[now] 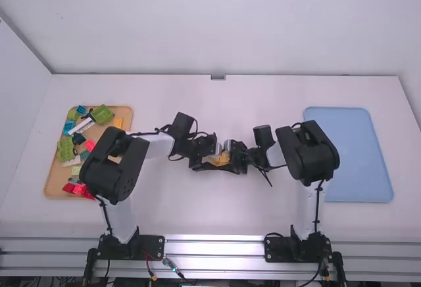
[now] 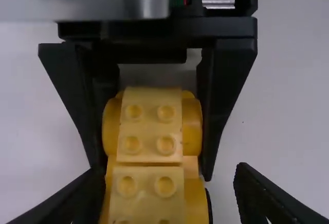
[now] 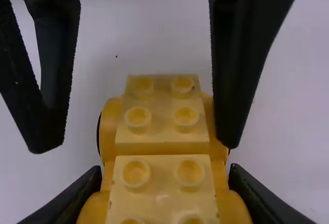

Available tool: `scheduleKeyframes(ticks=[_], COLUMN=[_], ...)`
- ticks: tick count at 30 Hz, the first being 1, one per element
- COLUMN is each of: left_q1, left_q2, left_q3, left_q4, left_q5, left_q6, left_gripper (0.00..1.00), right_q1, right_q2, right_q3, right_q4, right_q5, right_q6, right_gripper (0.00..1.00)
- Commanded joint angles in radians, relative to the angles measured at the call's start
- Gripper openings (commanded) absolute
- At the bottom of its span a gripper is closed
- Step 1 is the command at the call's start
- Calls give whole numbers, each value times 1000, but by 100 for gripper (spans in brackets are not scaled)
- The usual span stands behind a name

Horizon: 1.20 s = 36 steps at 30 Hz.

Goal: Assemble lego blocks to make yellow taxi

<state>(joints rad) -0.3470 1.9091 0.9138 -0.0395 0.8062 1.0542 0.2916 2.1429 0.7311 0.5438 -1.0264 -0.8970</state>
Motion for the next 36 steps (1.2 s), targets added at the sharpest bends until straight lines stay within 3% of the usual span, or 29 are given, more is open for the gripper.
scheduleKeyframes(ticks=[1, 9, 10, 11, 12, 13, 17, 36], left_q1=[10, 56, 61, 63, 64, 64, 45, 35], left_q2=[-24, -107, -109, -109, -109, -108, -105, -54], left_q3=[46, 93, 93, 93, 92, 89, 66, -94], left_q4=[-31, -132, -130, -133, -142, -150, -161, 75], left_q5=[10, 40, 47, 50, 50, 50, 50, 90], left_q6=[-16, 13, 12, 11, 12, 11, 9, -105], left_gripper=[67, 63, 57, 40, 15, 2, 2, 2], right_q1=[4, -3, -3, -3, -3, -3, -3, -3], right_q2=[12, 12, 12, 12, 12, 12, 12, 12], right_q3=[4, 3, 3, 3, 3, 4, 3, 4], right_q4=[-6, -6, -6, -6, -6, -6, -6, -6], right_q5=[3, 3, 2, 2, 3, 3, 2, 2], right_q6=[10, 10, 10, 10, 10, 10, 10, 10], right_gripper=[53, 53, 53, 53, 53, 53, 52, 52])
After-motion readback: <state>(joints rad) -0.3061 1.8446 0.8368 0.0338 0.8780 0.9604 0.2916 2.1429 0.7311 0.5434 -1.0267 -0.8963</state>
